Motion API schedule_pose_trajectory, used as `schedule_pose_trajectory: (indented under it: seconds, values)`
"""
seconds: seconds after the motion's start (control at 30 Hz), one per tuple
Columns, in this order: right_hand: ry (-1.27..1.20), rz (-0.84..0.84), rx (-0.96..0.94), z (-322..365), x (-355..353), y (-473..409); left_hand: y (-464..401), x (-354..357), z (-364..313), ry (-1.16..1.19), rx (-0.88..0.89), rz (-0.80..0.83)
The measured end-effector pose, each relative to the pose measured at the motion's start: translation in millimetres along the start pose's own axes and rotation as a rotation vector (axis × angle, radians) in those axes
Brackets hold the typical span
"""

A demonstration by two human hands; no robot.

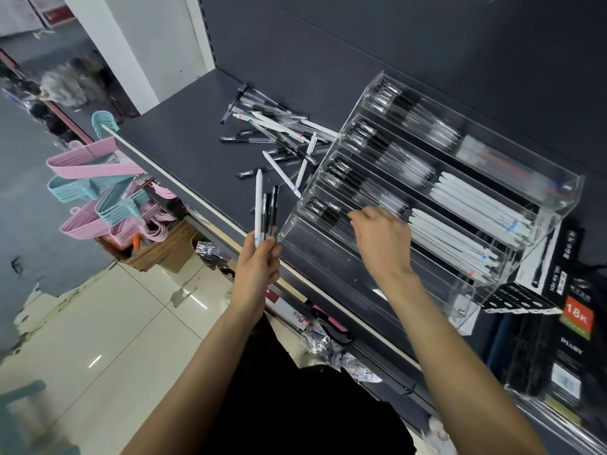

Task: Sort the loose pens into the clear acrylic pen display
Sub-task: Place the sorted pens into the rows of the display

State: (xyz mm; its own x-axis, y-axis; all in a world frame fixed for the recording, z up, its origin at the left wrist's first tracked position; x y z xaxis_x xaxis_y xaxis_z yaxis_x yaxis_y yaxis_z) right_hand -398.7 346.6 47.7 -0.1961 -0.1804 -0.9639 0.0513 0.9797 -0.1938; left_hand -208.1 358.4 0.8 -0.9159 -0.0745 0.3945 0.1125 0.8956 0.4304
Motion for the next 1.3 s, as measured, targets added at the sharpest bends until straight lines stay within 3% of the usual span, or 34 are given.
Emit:
schedule_pose_trajectory:
  seconds: [0.23, 0.43, 0.57, 0.7, 0.9, 1.1, 1.17, 1.3]
  values:
    - [0.125, 0.045, -0.118, 26, 5, -14, -2, -4, 0, -0.007, -0.025, -0.017]
    - [0.065, 0.188, -0.134, 30, 17, -19, -4, -5, 1, -0.013, -0.034, -0.008]
    - [-0.044, 0.123, -0.073, 26, 0, -20, -1, 1, 3, -0.006, -0.031, 0.012]
    - [-0.524, 0.011, 0.161, 25, -30, -3, 4, 13, 1, -0.048, 0.009, 0.060]
    - [-1.107, 0.297, 0.368, 51, -4, 20, 15, 32, 4, -0.169, 0.067, 0.154]
    - [-1.633, 0.083, 0.604, 18, -19, 36, 16, 24, 7, -0.180, 0.111, 0.075]
    - [-1.549, 0.044, 0.573, -5, -26, 38, 12, 12, 5, -0.157, 0.097, 0.026]
    - [-0.962, 0.047, 0.396, -37, -26, 31, 2, -8, 3, -0.086, 0.058, -0.062]
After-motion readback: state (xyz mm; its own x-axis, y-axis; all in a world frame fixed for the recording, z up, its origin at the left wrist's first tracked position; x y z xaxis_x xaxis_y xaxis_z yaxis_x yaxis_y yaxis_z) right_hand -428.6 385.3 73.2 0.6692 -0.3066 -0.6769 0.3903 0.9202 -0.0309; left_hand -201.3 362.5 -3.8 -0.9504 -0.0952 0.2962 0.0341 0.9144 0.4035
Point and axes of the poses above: each hand's wrist, its own y-axis away from the middle knuckle, its own x-axis out of the palm, z = x × y, the point moved 8 cm from there along -y, towards the middle knuckle, and after that the axes turned 9 degrees about y, right-handed, at the moved point
